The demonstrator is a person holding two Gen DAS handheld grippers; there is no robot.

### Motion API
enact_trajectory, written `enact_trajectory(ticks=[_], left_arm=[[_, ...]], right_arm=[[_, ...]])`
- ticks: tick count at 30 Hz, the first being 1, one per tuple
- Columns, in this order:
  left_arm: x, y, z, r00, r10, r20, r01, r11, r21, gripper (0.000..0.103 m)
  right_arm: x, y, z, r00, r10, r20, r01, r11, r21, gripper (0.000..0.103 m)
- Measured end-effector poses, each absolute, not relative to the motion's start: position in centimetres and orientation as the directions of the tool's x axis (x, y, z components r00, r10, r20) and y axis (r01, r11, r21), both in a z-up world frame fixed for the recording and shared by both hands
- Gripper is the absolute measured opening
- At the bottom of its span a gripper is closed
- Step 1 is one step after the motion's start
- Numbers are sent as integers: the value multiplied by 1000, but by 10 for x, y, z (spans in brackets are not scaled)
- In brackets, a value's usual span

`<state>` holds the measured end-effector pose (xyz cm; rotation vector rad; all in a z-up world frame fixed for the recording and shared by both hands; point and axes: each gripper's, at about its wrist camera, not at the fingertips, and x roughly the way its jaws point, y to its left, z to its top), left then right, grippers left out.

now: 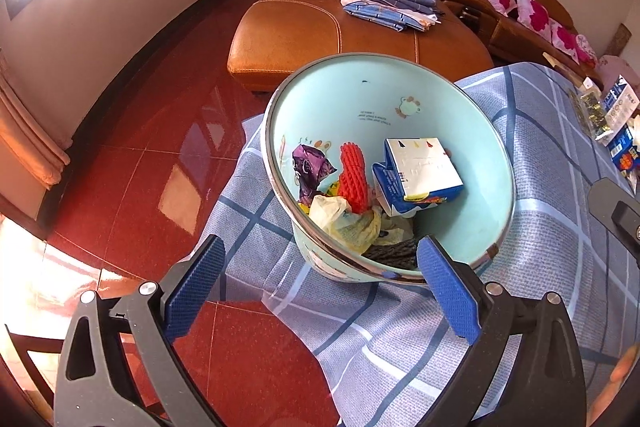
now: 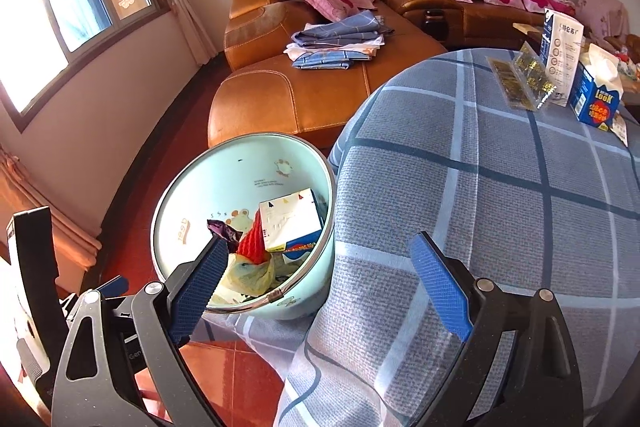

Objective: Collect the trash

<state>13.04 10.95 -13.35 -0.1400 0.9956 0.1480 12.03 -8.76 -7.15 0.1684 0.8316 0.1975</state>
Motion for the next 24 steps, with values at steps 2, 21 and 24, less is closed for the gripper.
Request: enact_trajectory(ticks=[2, 21, 24], left_arm=[[125, 107, -129, 545, 72, -835, -192, 980, -41, 95], [59, 81, -32, 786, 225, -576, -228, 971, 69, 97], [49, 76, -17, 821, 249, -514, -235, 967, 92, 97]], right_arm=[[113, -91, -65, 672, 239, -701, -107, 968, 227, 91], [37, -124, 13, 846, 185, -500, -90, 974, 208, 93], [24, -126, 25, 871, 180, -457, -90, 973, 211, 93]])
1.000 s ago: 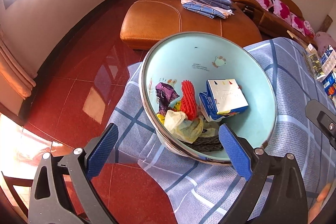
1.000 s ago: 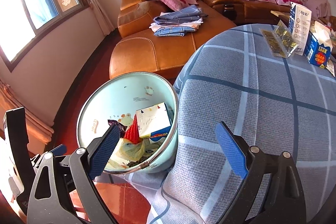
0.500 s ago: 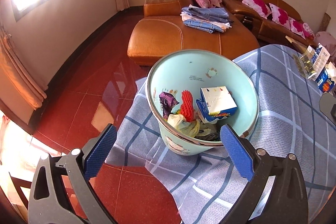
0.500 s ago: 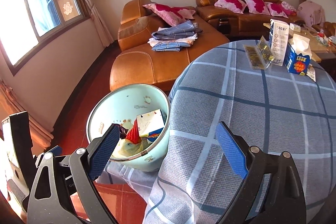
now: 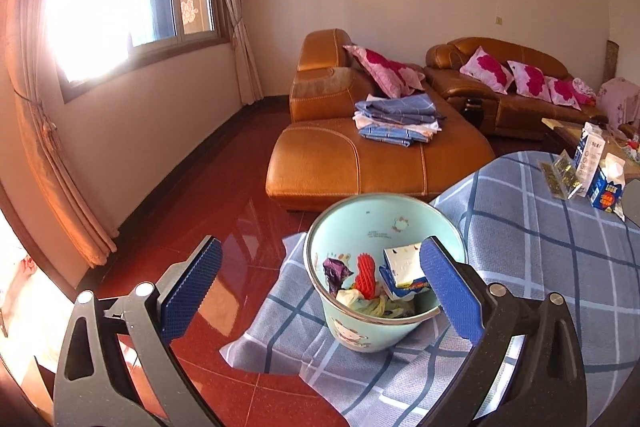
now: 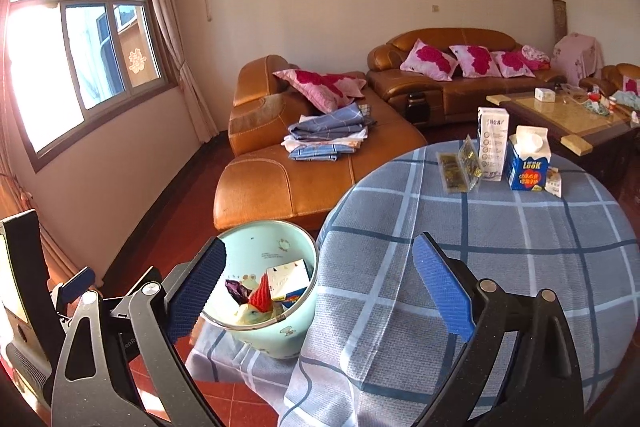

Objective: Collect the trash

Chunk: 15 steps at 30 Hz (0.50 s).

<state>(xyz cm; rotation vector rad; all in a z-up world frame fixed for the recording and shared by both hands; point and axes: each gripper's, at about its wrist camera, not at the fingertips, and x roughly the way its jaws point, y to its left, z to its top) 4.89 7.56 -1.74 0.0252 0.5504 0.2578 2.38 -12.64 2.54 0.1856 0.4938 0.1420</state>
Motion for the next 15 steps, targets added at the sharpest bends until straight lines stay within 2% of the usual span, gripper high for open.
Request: enact_trajectory(ticks=[8, 15], left_arm=[[21, 71, 20, 895, 228, -382, -219, 973, 66, 97], [-1, 68, 43, 928, 204, -310, -195, 979, 59, 97]], right_arm=[[-6, -130, 54, 926, 166, -338, -95, 971, 219, 95], [-28, -128, 69, 952, 157, -262, -102, 972, 212, 96]])
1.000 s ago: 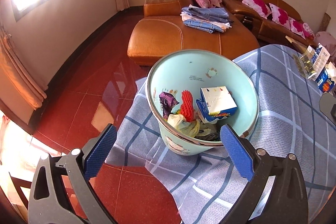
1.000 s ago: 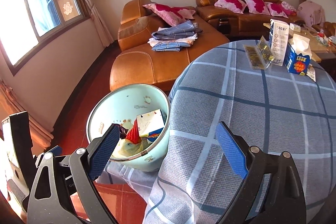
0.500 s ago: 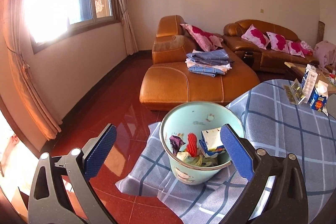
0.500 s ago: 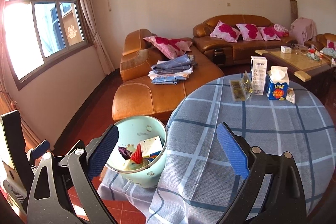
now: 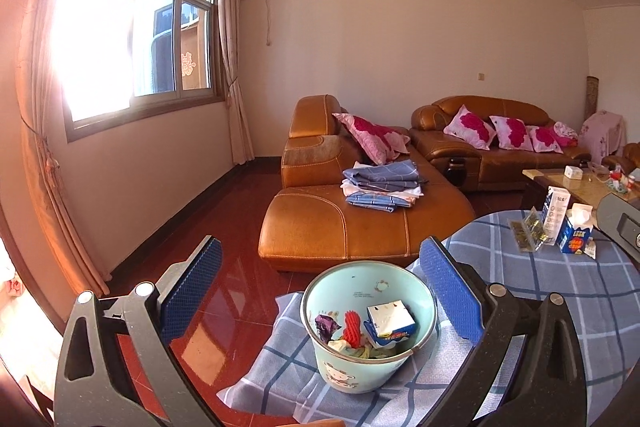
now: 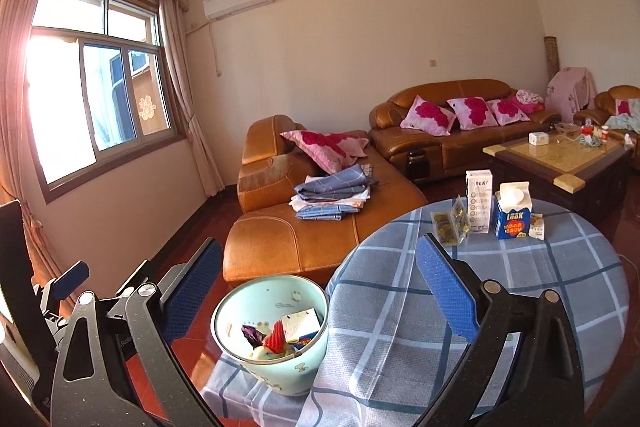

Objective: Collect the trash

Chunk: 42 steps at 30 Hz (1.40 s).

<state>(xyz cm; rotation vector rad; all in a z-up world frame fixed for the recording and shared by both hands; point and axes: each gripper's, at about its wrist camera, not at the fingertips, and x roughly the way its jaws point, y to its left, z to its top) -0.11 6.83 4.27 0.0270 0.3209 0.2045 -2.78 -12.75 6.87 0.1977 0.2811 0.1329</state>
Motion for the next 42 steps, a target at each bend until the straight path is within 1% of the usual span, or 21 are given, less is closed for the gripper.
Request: enact_trajectory(ticks=[3, 8, 21, 42], left_arm=[[-12, 66, 51, 940, 212, -268, -202, 977, 65, 97], [-20, 65, 57, 948, 191, -253, -184, 982, 52, 97], [-19, 66, 58, 940, 193, -281, -187, 981, 49, 97], [-22, 69, 58, 947, 172, -273, -169, 985, 33, 97]], right_arm=[[-36, -130, 73, 961, 151, -233, -101, 972, 214, 98], [-44, -132, 76, 965, 146, -218, -98, 971, 218, 98], [-41, -128, 75, 952, 181, -246, -121, 964, 238, 98], [-43, -124, 80, 953, 185, -240, -129, 964, 231, 98]])
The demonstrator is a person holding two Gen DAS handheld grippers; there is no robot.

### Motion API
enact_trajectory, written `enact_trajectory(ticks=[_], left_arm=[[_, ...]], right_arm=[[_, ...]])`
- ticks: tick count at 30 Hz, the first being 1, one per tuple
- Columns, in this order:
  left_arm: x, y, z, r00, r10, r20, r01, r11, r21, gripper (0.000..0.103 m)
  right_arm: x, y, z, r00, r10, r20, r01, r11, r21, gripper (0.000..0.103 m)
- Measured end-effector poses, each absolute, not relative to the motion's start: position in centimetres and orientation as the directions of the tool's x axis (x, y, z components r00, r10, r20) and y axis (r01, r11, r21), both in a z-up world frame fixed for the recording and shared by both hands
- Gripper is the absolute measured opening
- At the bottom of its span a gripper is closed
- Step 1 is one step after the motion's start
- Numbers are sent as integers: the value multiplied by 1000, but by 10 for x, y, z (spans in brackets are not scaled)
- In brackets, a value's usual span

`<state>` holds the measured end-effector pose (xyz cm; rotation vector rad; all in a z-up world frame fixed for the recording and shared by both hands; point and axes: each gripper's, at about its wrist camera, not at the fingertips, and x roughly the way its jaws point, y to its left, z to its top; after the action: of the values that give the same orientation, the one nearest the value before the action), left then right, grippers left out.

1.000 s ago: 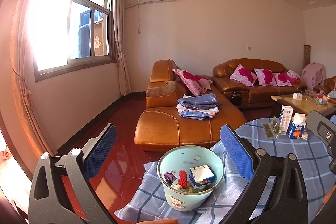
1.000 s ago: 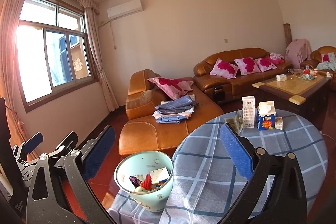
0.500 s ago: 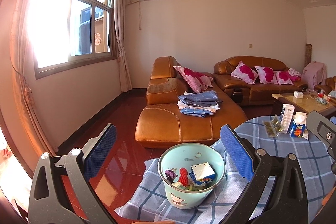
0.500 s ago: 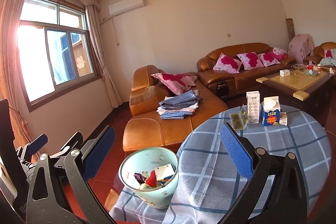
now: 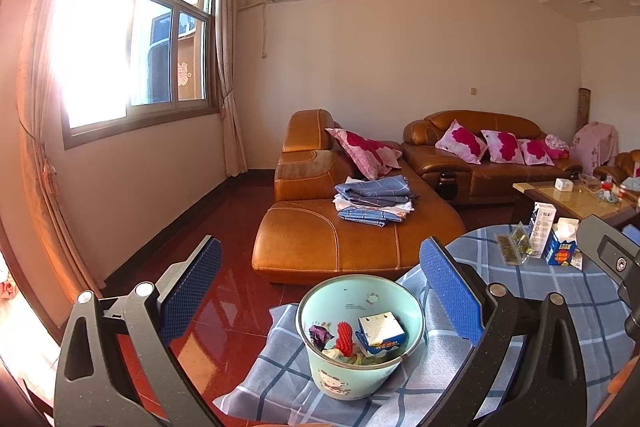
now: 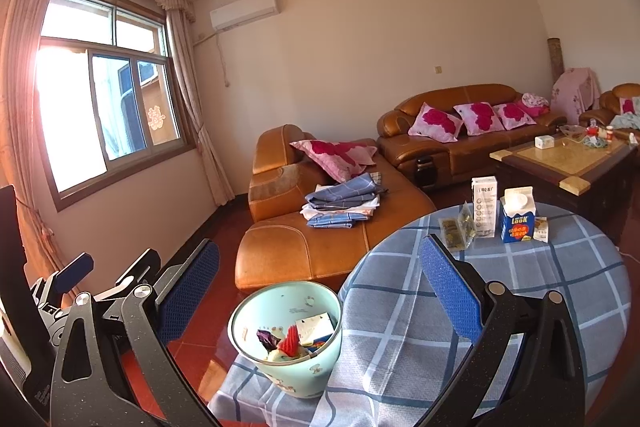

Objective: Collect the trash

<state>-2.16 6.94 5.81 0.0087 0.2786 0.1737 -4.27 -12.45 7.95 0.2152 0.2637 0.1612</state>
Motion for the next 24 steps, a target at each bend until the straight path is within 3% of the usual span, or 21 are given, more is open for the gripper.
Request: enact_trajectory(ticks=[24], left_arm=[[-17, 72, 58, 941, 182, -286, -182, 983, 26, 97]], right_arm=[[-45, -127, 78, 955, 178, -236, -120, 963, 240, 98]])
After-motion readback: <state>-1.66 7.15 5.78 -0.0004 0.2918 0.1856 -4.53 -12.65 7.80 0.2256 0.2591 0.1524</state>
